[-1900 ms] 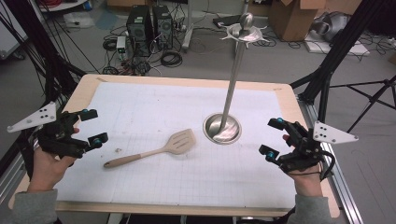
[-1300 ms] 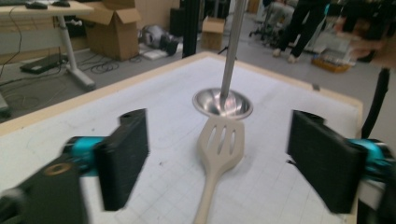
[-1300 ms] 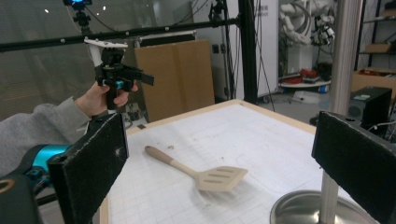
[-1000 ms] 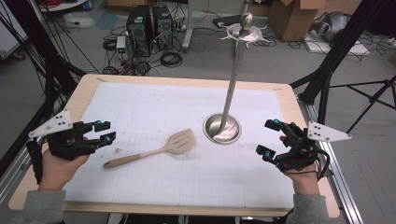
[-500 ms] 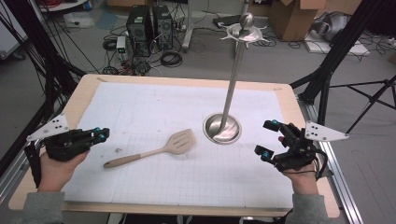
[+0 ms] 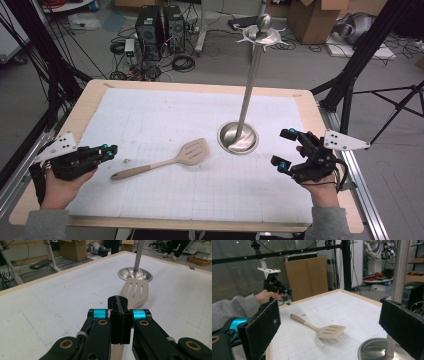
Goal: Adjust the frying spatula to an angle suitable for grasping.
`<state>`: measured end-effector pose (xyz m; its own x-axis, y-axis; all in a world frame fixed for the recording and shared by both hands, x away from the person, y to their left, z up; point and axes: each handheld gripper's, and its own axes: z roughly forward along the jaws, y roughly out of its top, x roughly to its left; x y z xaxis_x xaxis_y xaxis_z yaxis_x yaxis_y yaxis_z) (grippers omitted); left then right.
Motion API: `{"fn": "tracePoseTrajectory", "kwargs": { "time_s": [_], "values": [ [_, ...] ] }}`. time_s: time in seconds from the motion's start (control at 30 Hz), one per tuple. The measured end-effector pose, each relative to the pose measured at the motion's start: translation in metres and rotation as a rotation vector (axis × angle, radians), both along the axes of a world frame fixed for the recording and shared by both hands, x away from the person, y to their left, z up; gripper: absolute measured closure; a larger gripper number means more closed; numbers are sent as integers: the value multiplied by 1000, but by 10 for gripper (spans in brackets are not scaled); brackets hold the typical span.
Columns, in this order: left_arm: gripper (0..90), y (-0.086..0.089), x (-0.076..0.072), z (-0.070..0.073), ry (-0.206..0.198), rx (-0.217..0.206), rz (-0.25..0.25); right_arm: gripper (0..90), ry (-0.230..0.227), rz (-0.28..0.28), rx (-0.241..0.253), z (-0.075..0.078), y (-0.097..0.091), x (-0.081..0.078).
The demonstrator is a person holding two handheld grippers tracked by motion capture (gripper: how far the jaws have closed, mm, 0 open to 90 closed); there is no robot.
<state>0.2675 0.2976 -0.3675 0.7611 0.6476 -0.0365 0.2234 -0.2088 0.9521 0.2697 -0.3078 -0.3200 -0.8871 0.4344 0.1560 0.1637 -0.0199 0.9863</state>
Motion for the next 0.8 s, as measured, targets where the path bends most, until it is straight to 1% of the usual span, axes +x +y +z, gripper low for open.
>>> {"fn": "tracePoseTrajectory", "kwargs": {
  "time_s": [0.07,0.17,0.27,0.37,0.4,0.43,0.47,0.5,0.6,0.7,0.73,0.77,0.8],
  "values": [
    [896,1,-1,-2,6,2,-5,25,6,2,0,0,0,0],
    [896,-1,-1,-6,29,1,-10,25,6,0,0,-1,1,1],
    [896,-5,-2,-8,37,22,-20,25,1,2,-4,-2,1,3],
    [896,-6,-1,-12,56,24,-27,25,3,5,-5,-2,2,3],
    [896,-6,-1,-12,56,24,-27,25,3,5,-5,-2,2,3],
    [896,-6,-1,-15,84,22,-23,25,1,5,-7,-3,2,3],
    [896,-6,-1,-15,84,22,-23,25,3,3,-3,-3,3,4],
    [896,-5,0,-18,97,18,-22,25,4,1,-5,-3,2,4],
    [896,-4,0,-21,108,13,-25,25,13,2,-6,-4,2,4],
    [896,-4,2,-28,126,19,-47,25,15,0,-4,-5,2,4],
    [896,-4,2,-28,126,19,-47,25,15,0,-4,-5,2,4],
    [896,-5,3,-32,140,30,-51,25,10,-1,-7,-5,1,4],
    [896,-5,3,-32,140,30,-51,25,10,-1,-7,-5,1,4]
  ]
}}
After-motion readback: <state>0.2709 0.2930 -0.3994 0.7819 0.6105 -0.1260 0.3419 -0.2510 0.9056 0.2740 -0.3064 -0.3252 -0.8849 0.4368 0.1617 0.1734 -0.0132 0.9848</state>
